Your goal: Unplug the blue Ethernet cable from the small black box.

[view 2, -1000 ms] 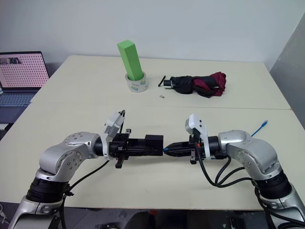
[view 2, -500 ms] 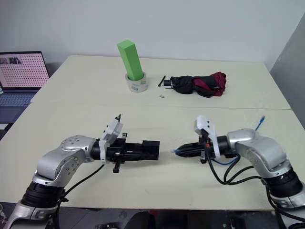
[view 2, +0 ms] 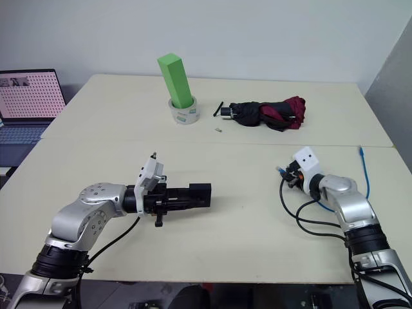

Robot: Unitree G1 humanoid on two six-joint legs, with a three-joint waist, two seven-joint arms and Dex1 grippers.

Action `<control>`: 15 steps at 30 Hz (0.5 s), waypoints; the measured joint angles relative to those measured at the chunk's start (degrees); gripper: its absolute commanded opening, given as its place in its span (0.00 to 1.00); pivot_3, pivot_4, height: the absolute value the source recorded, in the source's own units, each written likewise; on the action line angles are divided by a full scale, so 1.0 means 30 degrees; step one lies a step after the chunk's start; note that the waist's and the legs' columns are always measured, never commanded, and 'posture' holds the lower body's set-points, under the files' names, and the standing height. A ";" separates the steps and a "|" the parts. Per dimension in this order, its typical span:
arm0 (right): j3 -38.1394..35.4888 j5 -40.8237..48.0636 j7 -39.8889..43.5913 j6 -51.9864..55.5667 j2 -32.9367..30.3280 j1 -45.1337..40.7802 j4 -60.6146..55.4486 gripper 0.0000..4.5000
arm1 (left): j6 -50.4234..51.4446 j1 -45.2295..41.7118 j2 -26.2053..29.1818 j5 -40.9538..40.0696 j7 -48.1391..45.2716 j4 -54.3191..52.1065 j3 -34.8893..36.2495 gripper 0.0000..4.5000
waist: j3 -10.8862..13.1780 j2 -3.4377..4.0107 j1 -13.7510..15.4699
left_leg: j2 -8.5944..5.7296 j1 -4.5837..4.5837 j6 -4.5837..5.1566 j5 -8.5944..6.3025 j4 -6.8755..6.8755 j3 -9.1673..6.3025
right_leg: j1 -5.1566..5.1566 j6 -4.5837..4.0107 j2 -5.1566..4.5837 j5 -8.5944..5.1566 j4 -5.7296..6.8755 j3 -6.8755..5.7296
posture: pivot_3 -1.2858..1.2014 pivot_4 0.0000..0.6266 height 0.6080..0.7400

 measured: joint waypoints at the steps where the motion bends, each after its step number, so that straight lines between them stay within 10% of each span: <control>1: -0.0140 0.0048 0.0128 0.0053 -0.0053 0.0013 -0.0231 0.54 | -0.0115 0.0001 -0.0117 0.0228 0.0195 0.0117 -0.0002 0.17 | 0.0000 0.0000 -0.0001 | 0.0004 0.0000 0.0000 0.0000 0.0000 -0.0001 | 0.0001 0.0000 0.0001 0.0000 0.0002 -0.0003 | 0.52 0.24 1.00; 7: -0.0981 0.2253 0.3002 0.1894 -0.1517 0.1405 -0.5002 0.84 | -0.1960 0.0149 -0.1226 0.1714 0.3168 0.1030 0.0905 0.17 | 0.0000 0.0000 0.0042 | 0.0002 -0.0002 0.0007 -0.0004 0.0000 -0.0015 | 0.0008 0.0001 -0.0001 0.0000 -0.0004 -0.0007 | 0.52 0.24 1.00; 15: 0.0078 0.4420 0.3701 0.4119 -0.0441 0.1077 -1.0859 0.85 | -0.6881 -0.0086 -0.3883 0.4942 1.0672 0.5267 0.3573 0.17 | -0.0006 -0.0015 0.0027 | 0.0002 0.0005 0.0044 -0.0025 0.0011 -0.0036 | 0.0013 0.0000 -0.0002 0.0000 0.0013 -0.0031 | 0.52 0.24 1.00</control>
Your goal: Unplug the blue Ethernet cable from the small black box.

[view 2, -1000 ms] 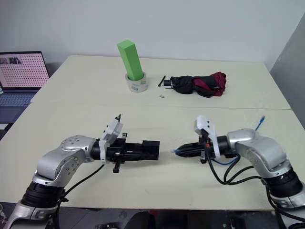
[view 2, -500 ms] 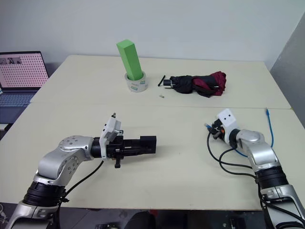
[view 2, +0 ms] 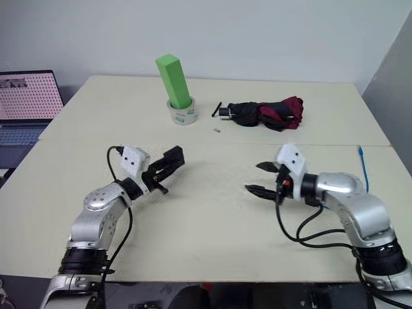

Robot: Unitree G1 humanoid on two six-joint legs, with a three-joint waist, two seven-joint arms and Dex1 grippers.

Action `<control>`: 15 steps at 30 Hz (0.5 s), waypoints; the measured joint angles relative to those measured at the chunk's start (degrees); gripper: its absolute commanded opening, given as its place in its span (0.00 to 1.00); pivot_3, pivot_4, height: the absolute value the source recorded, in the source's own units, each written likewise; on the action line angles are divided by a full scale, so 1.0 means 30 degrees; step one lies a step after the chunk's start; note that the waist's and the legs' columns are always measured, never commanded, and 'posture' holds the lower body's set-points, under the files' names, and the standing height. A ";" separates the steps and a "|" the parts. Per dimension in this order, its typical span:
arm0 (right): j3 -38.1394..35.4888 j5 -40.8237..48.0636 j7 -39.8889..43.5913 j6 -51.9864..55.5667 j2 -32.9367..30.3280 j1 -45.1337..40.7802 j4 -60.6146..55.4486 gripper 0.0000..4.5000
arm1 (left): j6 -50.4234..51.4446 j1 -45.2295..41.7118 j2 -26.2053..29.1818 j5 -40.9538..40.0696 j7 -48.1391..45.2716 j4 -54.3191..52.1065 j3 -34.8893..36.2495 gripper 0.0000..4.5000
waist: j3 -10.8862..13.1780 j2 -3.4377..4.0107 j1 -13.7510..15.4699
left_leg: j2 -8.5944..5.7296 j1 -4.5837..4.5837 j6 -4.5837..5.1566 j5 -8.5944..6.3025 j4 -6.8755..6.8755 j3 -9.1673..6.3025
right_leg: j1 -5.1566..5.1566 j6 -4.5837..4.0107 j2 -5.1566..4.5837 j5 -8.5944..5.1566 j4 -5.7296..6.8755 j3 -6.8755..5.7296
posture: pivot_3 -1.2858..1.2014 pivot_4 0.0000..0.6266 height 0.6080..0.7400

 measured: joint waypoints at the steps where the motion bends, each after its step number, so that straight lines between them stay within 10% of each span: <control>1: 0.0166 -0.0037 -0.0203 0.0107 0.0235 -0.0217 -0.0032 0.85 | -0.0395 -0.0005 -0.0131 0.0198 0.0523 0.0394 0.0186 0.17 | 0.0000 0.0000 0.0005 | -0.0003 -0.0005 -0.0020 0.0011 0.0000 0.0002 | -0.0004 0.0000 -0.0004 0.0000 -0.0004 0.0001 | 0.52 0.24 1.00; 10: 0.1471 -0.0679 -0.0762 0.0388 0.1271 -0.1274 -0.0045 0.85 | -0.2848 -0.0236 -0.1351 0.1234 0.3064 0.3721 0.0896 0.17 | -0.0006 -0.0011 0.0025 | -0.0009 -0.0009 -0.0043 0.0024 0.0000 0.0001 | -0.0006 0.0000 -0.0022 0.0000 -0.0003 -0.0021 | 0.52 0.24 1.00; 15: 0.1471 -0.0723 -0.0842 0.0546 0.1326 -0.1321 -0.0046 0.85 | -0.3070 -0.0234 -0.1462 0.1187 0.3033 0.4337 0.0939 0.53 | -0.0006 -0.0011 0.0019 | -0.0008 -0.0007 -0.0044 0.0025 -0.0001 -0.0001 | -0.0006 0.0000 -0.0022 0.0000 -0.0001 -0.0026 | 0.52 0.24 1.00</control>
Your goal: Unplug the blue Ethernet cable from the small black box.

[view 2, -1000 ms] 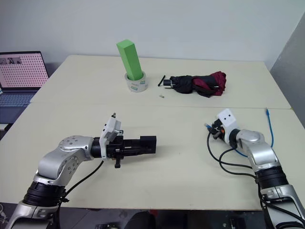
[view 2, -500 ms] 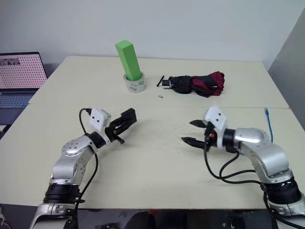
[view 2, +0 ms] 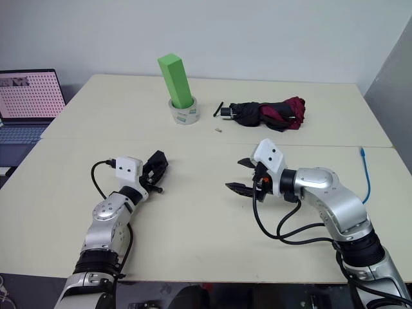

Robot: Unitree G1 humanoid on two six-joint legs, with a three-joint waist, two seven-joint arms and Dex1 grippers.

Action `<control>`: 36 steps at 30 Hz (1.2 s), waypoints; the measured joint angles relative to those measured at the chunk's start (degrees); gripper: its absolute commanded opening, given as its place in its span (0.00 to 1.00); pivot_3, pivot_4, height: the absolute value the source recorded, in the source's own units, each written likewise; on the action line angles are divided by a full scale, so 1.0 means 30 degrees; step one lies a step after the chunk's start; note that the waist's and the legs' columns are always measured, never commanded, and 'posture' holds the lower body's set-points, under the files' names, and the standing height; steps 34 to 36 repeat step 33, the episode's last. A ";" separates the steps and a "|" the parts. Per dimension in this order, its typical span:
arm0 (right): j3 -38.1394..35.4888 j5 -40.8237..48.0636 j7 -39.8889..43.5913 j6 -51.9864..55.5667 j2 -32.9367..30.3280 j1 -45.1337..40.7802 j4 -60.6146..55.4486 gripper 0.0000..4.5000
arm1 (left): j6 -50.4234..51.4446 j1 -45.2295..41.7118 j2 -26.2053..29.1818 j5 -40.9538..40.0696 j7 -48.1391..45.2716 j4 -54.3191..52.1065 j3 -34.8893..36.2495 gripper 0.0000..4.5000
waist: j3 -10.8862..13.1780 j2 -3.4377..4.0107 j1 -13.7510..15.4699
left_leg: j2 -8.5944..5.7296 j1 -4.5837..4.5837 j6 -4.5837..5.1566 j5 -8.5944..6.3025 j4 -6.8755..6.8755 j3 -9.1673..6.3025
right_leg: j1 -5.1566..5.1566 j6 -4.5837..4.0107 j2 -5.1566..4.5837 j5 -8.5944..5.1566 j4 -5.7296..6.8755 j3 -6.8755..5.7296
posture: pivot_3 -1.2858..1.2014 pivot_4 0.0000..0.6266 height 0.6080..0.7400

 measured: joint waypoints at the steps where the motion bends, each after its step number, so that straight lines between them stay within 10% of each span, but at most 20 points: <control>1: 0.0000 -0.0005 -0.0029 0.0034 0.0005 0.0000 -0.0003 0.85 | 0.0041 0.0037 -0.0005 -0.0033 -0.0041 0.0009 0.0000 0.59 | 0.0000 0.0000 -0.0002 | 0.0000 0.0000 0.0000 0.0000 0.0000 0.0000 | 0.0001 0.0000 0.0000 0.0000 0.0000 0.0001 | 0.52 0.24 1.00; 9: 0.0020 -0.0052 -0.0365 0.0128 0.0200 0.0019 -0.0097 0.85 | 0.0935 0.1418 0.0232 -0.0605 -0.0065 -0.1599 0.0363 0.99 | -0.0003 0.0001 -0.0045 | 0.0006 0.0005 0.0000 0.0000 -0.0008 -0.0001 | 0.0001 0.0000 0.0000 0.0000 0.0000 0.0002 | 0.52 0.24 1.00; 21: -0.2331 0.0396 -0.0091 -0.0323 -0.1347 0.4005 -0.1537 0.85 | 0.6504 0.7244 0.4438 -0.0977 -0.2690 -1.1167 -0.0286 0.99 | -0.0003 -0.0014 0.0140 | -0.0018 0.0006 0.0062 -0.0035 -0.0018 -0.0030 | 0.0041 0.0001 -0.0028 0.0000 -0.0034 -0.0012 | 0.52 0.24 1.00; 36: -0.7133 0.1559 0.0523 -0.1223 -0.2978 0.8141 -0.2073 0.85 | 0.8426 0.6423 0.7543 -0.3567 -0.6697 -1.2452 0.1270 0.99 | 0.0002 -0.0001 -0.0024 | -0.0003 0.0022 0.0068 -0.0039 -0.0032 -0.0023 | 0.0043 0.0001 0.0004 -0.0001 -0.0026 -0.0004 | 0.52 0.24 1.00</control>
